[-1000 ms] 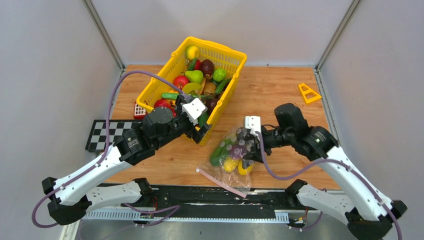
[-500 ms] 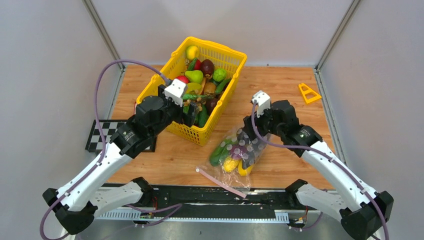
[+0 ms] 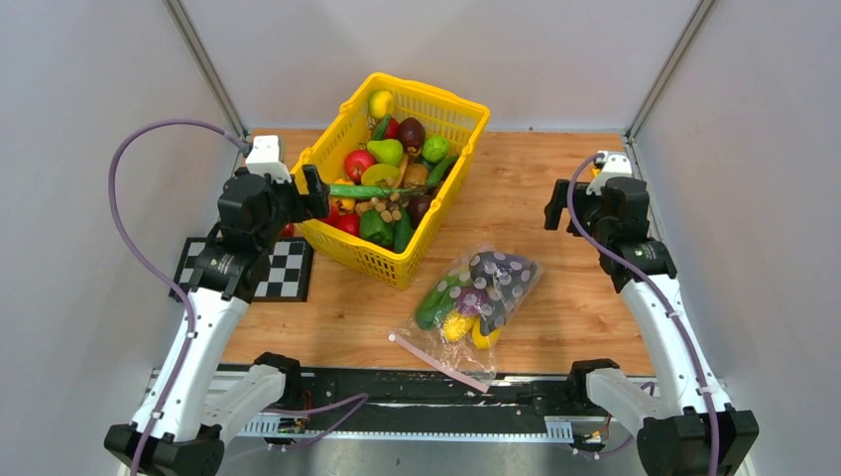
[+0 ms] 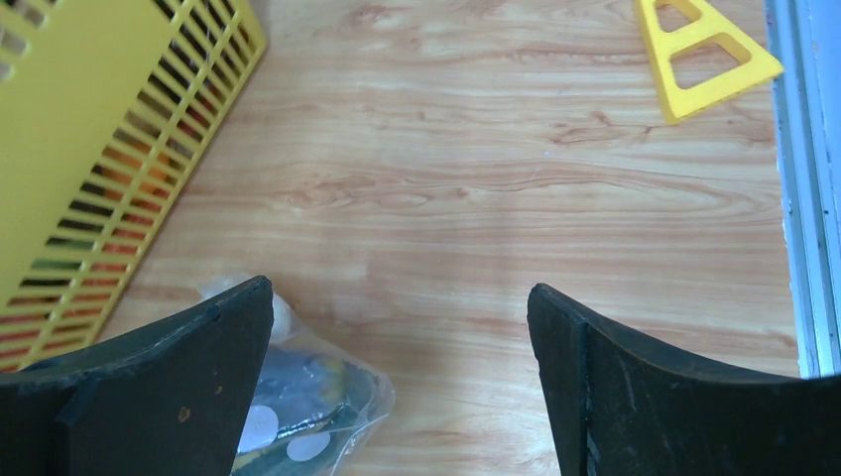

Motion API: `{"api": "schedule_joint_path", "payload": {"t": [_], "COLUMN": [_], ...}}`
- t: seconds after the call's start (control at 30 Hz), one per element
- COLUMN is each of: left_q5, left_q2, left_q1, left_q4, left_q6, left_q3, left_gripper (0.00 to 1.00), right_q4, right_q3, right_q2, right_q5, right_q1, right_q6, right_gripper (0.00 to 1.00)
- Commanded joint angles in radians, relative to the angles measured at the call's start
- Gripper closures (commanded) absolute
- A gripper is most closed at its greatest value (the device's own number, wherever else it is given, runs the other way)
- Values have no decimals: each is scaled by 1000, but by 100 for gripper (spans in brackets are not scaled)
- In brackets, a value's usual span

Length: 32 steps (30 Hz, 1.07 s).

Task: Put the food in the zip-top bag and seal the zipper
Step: Reset both arms

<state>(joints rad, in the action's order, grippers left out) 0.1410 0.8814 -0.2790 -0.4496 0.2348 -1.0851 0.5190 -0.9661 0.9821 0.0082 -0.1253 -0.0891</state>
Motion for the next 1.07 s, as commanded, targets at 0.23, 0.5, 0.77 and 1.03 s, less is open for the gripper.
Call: {"api": "schedule_joint_path", "payload": {"t": [0.23, 0.5, 0.77, 1.03], "left_q5": [-84, -115, -102, -102], "left_q2": [12, -8, -26, -27], "left_q1": [175, 175, 173, 175], "left_q4": [-74, -60, -75, -71], "left_q6": [127, 177, 175, 174], "left_q3": [-38, 14, 13, 10], "left_gripper": [0, 0, 0, 0], "right_q4": [-29, -132, -128, -125], "right_q3": [-88, -19, -20, -24], "right_q2": [-37, -179, -182, -173], "right_q5": [71, 9, 28, 15], "right_q1": [83, 82, 78, 74], "right_q6": [-182, -150, -191, -204], "right_gripper": [0, 0, 0, 0]}}
